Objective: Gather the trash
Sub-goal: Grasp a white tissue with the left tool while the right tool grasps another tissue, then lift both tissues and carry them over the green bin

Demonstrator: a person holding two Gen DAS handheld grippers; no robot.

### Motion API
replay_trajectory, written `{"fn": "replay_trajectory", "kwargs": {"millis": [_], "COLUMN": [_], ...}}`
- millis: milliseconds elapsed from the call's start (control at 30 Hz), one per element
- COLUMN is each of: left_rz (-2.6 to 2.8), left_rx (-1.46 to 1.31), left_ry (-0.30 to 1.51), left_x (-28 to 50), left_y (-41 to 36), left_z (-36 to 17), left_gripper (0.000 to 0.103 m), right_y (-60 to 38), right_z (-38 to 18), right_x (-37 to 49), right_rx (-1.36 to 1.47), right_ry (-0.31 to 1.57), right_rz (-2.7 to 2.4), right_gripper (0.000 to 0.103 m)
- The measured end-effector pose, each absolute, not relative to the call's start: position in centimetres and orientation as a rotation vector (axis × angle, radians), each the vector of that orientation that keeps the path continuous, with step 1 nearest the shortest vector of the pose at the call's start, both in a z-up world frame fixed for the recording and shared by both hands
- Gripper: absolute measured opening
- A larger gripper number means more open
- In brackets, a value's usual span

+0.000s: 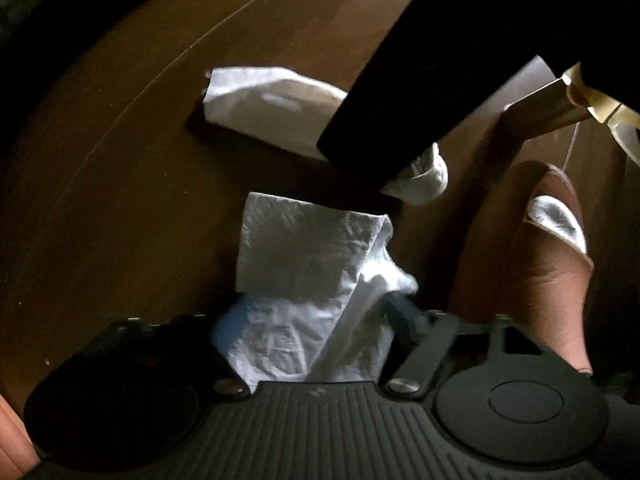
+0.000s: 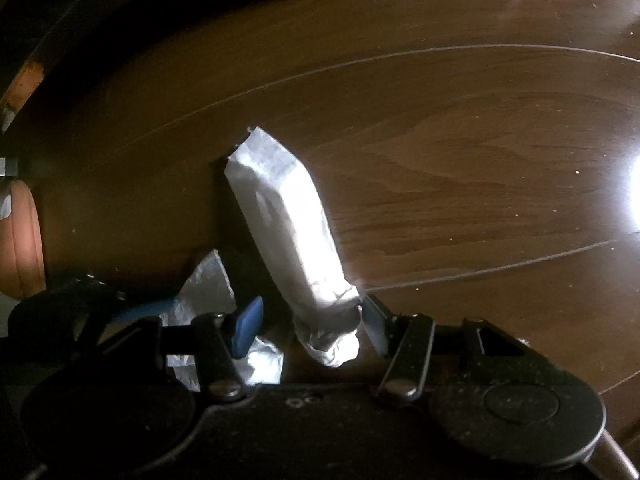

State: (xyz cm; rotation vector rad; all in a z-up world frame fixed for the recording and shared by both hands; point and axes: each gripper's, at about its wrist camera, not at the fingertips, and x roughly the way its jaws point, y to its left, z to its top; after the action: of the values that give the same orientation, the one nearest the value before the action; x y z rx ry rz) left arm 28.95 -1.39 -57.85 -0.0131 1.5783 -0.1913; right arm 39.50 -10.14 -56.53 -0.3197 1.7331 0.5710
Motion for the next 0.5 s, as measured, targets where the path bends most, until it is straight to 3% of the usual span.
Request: {"fn": "replay_trajectory", "kwargs": {"millis": [67, 167, 200, 233, 333, 400, 500], "left_rz": [-0.183, -0.171, -0.167, -0.159, -0.133, -0.120, -0.106], "left_rx": [-0.009, 0.020, 0.021, 0.015, -0.021, -0.039, -0.068], "left_ry": [1.571, 1.556, 1.553, 1.549, 1.552, 1.553, 1.550], "left_x": [29.0, 29.1, 29.1, 29.2, 29.4, 29.5, 29.6], "left_y": [-1.5, -1.6, -1.5, -1.3, -0.4, 0.1, 1.2], "left_z": [-57.8, -57.6, -57.6, -57.6, -57.6, -57.5, -57.3], "left_gripper": [0.066, 0.051, 0.041, 0.032, 0.017, 0.011, 0.009], "right_y": [-10.1, -10.0, -10.0, -9.9, -9.6, -9.5, -9.5], "right_z": [-56.3, -56.2, -56.2, -56.1, -55.8, -55.6, -54.7], "right_x": [39.3, 39.3, 39.3, 39.2, 39.0, 38.8, 39.1], "right_rx": [-0.347, -0.358, -0.361, -0.368, -0.387, -0.407, -0.374], "right_ry": [1.716, 1.692, 1.687, 1.683, 1.668, 1.647, 1.629], "right_rz": [0.578, 0.574, 0.574, 0.572, 0.574, 0.577, 0.572], "right_gripper": [0.053, 0.051, 0.044, 0.028, 0.021, 0.012, 0.009]}}
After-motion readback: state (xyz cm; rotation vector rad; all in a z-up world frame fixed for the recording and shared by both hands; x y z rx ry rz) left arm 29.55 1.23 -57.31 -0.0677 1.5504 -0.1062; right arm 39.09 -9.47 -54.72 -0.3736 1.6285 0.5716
